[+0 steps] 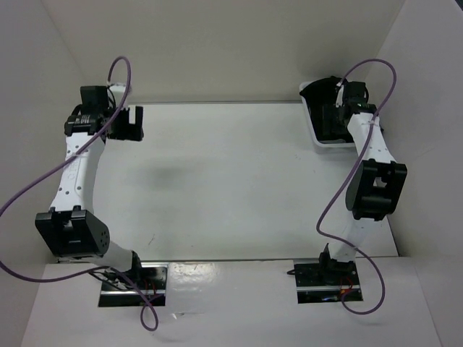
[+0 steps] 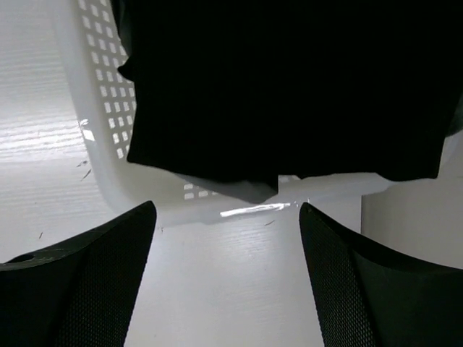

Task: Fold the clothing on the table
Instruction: Grab the skirt from the pile, then move the skirt to the center of the board

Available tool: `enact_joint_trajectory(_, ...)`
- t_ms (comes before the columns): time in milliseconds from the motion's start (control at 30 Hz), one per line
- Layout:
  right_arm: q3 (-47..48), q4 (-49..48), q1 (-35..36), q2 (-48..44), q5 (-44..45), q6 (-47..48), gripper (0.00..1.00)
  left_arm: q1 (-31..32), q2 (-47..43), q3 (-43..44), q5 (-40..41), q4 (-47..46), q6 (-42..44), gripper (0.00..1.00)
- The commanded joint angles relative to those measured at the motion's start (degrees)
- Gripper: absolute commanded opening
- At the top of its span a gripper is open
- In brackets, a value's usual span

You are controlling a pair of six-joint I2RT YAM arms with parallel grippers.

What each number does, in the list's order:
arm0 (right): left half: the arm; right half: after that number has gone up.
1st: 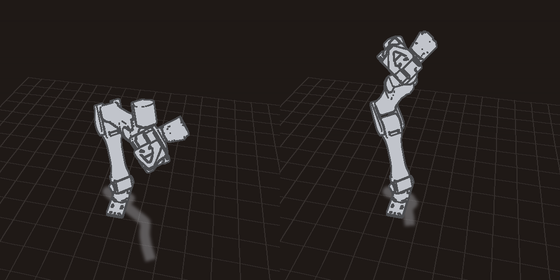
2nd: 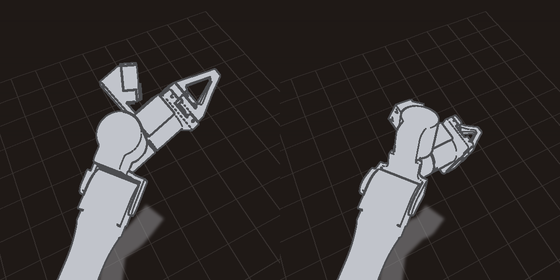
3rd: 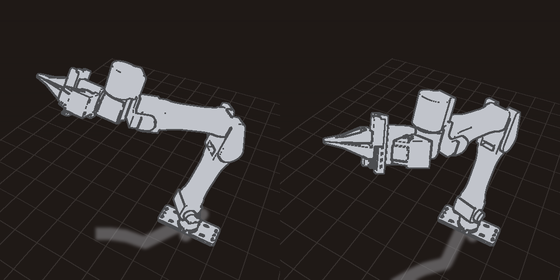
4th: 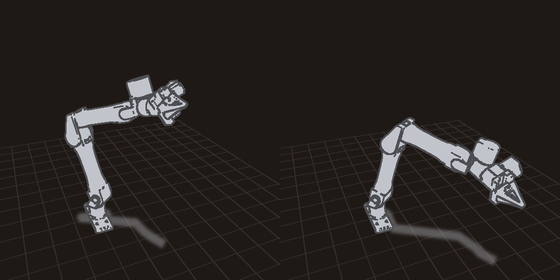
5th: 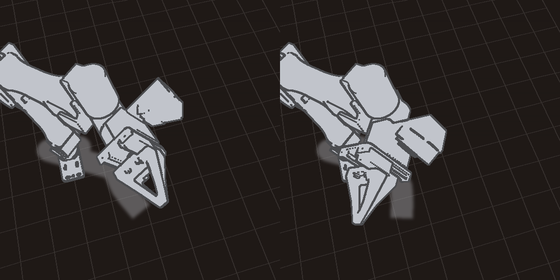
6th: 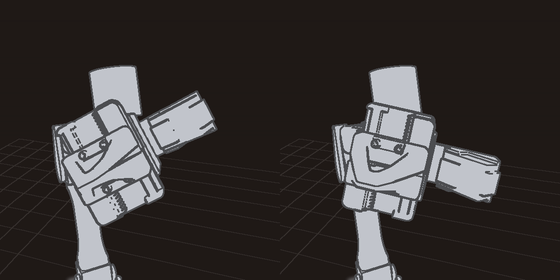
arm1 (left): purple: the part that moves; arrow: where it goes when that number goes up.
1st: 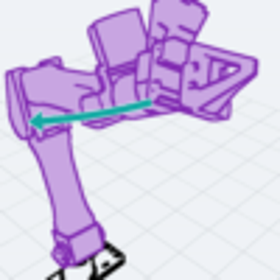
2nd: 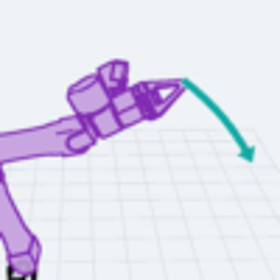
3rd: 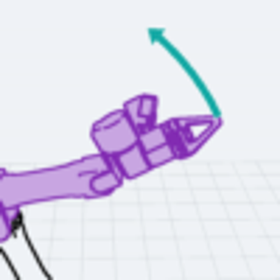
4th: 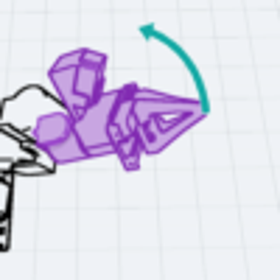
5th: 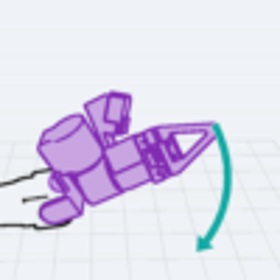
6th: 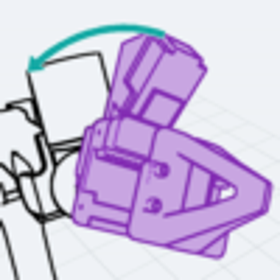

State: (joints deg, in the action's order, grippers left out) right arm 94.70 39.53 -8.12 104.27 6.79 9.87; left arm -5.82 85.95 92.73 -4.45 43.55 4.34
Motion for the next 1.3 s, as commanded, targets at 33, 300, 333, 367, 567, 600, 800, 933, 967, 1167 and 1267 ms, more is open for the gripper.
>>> enact_joint_trajectory(33, 4.88, -1.56, 0.12, 3.13, 2.53, -0.38, 0.84, -3.05, -9.3, -8.68, -7.05, -6.95, -3.45, 1.0)
enact_joint_trajectory(300, 12.34, -2.17, -0.41, 13.06, 3.06, -0.38, 0.78, -8.15, -16.24, -19.77, -12.25, -9.8, -3.03, 1.0)
enact_joint_trajectory(333, 12.96, -1.65, -0.93, 13.76, 3.06, -0.38, 0.76, -8.85, -16.78, -20.56, -12.25, -9.8, -2.5, 1.0)
enact_joint_trajectory(367, 13.58, -1.65, -0.93, 14.55, 2.36, -0.38, 0.75, -8.85, -16.78, -21.18, -12.25, -9.8, -2.49, 1.0)
enact_joint_trajectory(567, 17.45, 1.25, -0.93, 19.83, 0.95, -0.9, 0.65, -8.85, -19.5, -24.96, -8.65, -8.75, -1.27, 1.0)
enact_joint_trajectory(600, 17.45, 1.25, -0.93, 19.83, 0.95, -0.38, 0.62, -8.85, -20.2, -25.49, -8.65, -9.35, -1.26, 1.0)
enact_joint_trajectory(800, 18.06, 2.3, -0.93, 20.36, 2.35, 0.24, 0.0, -8.85, -20.74, -28.04, -9.17, -9.89, -1.26, 1.0)
enact_joint_trajectory(933, 23.85, 5.98, -0.93, 16.6, 2.35, 0.24, 0.0, -8.85, -20.74, -28.57, -9.7, -10.42, -1.26, 1.0)
enact_joint_trajectory(967, 25.7, 6.96, -0.93, 15.8, 2.35, 0.24, 0.0, -8.85, -20.13, -28.57, -9.7, -10.42, -1.26, 1.0)
enact_joint_trajectory(1167, 40.77, 10.32, 2.38, 5.38, -2.48, 2.59, 0.0, -8.85, -19.51, -27.26, -10.22, -9.81, -1.26, 1.0)
enact_joint_trajectory(1267, 41.45, 11.53, 6.0, 0.86, -10.1, 4.46, 0.0, -8.85, -18.37, -25.94, -10.23, -9.27, -0.74, 1.0)
